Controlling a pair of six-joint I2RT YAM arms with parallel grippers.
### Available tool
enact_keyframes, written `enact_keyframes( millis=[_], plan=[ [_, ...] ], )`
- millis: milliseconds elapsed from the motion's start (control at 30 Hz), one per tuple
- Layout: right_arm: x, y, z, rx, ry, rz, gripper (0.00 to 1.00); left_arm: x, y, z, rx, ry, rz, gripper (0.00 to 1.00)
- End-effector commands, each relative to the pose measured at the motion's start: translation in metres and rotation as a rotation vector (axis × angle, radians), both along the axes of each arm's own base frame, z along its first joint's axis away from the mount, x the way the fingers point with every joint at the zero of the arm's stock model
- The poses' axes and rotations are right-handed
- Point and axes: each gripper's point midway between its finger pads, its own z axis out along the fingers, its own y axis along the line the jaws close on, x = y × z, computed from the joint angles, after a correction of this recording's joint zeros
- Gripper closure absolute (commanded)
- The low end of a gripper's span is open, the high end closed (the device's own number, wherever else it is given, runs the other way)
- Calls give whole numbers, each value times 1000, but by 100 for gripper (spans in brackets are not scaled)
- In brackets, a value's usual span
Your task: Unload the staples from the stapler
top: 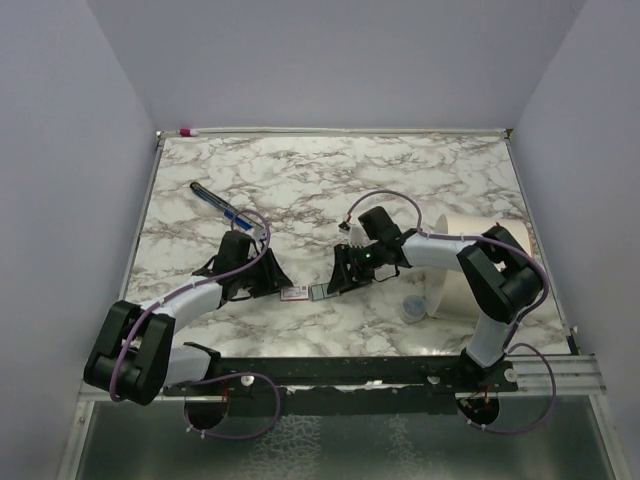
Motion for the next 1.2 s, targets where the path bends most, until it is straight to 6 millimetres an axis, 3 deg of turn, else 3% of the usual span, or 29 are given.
enact_keyframes(
  millis=[0,267,533,667,800,967,1033,1100,1167],
  plan=[
    [-7,8,-4,40,30,25,46,-21,-1,-8,-4,51,-42,54],
    [-10,14,8,101,31,48,43,-26,-3,-5,-34,49,-31,54],
    [10,1,28,9,-162,82,32,-23,0,-3,-14,35,-32,54],
    [35,-8,42,-74,-449,156,25,-20,5,-1,23,19,-15,53],
    [32,27,77,-48,-816,330,11,-18,9,3,35,3,2,48],
    [38,46,110,11,-1111,443,8,-14,7,5,47,-3,-23,48],
    [27,50,107,84,-1212,571,5,-13,6,5,41,-3,-30,48],
    [13,46,85,103,-1292,800,4,-13,5,5,36,-5,-35,48],
    [14,43,69,66,-1295,890,4,-13,4,4,38,-6,-40,48]
  ],
)
